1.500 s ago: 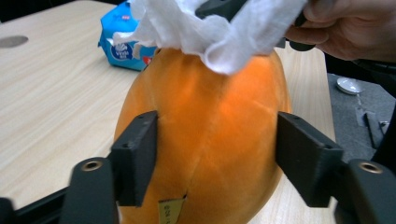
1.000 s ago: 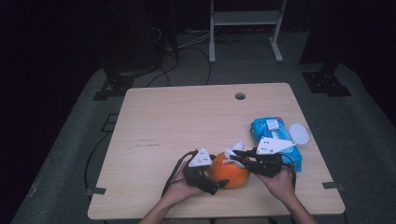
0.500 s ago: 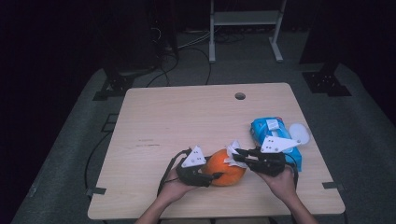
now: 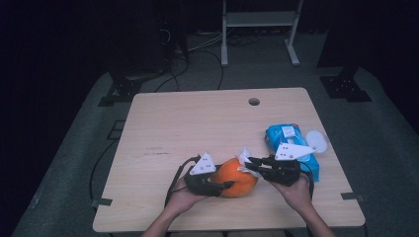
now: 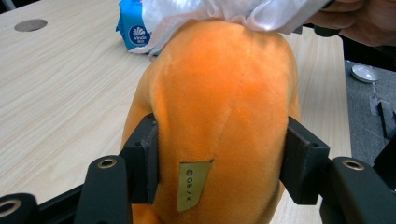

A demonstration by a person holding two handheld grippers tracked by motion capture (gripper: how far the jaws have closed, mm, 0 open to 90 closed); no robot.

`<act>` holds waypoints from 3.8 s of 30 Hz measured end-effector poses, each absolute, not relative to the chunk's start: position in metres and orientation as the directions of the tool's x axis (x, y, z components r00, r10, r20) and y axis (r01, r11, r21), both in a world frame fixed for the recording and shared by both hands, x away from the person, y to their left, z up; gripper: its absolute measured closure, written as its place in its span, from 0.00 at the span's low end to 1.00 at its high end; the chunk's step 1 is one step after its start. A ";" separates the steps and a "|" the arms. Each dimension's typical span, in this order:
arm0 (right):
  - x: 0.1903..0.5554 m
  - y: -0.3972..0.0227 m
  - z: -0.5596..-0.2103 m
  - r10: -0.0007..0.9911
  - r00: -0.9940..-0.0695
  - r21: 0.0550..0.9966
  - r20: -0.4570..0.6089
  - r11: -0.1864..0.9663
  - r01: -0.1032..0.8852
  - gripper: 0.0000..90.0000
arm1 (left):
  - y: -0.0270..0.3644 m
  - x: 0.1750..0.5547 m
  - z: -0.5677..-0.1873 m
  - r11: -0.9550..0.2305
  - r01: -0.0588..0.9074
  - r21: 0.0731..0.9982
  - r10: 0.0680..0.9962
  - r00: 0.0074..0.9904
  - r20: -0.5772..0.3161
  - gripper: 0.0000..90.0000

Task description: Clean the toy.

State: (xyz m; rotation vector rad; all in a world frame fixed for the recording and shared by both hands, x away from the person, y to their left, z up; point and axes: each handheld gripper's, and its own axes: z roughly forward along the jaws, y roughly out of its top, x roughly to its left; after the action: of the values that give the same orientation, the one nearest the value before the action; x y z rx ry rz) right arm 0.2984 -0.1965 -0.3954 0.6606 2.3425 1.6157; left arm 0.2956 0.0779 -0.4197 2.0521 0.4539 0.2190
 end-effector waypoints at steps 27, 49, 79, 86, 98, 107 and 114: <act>0.299 -0.192 -0.399 0.473 -0.876 0.925 0.089 0.288 0.249 0.86 | 0.080 0.295 -0.414 -0.460 0.230 0.857 0.395 0.918 -0.035 0.45; 0.309 -0.201 -0.410 0.517 -0.848 0.908 0.117 0.291 0.303 0.86 | 0.084 0.309 -0.429 -0.426 0.296 0.855 0.399 0.910 -0.116 0.11; 0.300 -0.185 -0.405 0.476 -0.875 0.915 0.082 0.312 0.255 0.86 | 0.086 0.307 -0.422 -0.392 0.318 0.863 0.409 0.901 -0.147 0.20; 0.310 -0.199 -0.410 0.511 -0.853 0.907 0.110 0.299 0.296 0.86 | 0.084 0.304 -0.425 -0.408 0.286 0.867 0.382 0.916 -0.122 0.24; 0.302 -0.195 -0.402 0.494 -0.864 0.922 0.097 0.282 0.265 0.86 | 0.078 0.306 -0.435 -0.436 0.292 0.851 0.401 0.910 -0.107 0.34; 0.294 -0.185 -0.394 0.443 -0.893 0.935 0.079 0.279 0.221 0.86 | 0.079 0.294 -0.418 -0.437 0.227 0.870 0.398 0.916 -0.039 0.47; 0.295 -0.188 -0.394 0.459 -0.884 0.938 0.086 0.262 0.227 0.86 | 0.075 0.293 -0.419 -0.448 0.216 0.868 0.386 0.922 -0.030 0.46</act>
State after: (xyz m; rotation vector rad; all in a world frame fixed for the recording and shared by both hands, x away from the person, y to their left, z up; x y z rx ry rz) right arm 0.2948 -0.1880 -0.3938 0.6428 2.3254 1.6741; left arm 0.2928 0.0750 -0.4188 2.0524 0.4310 0.2090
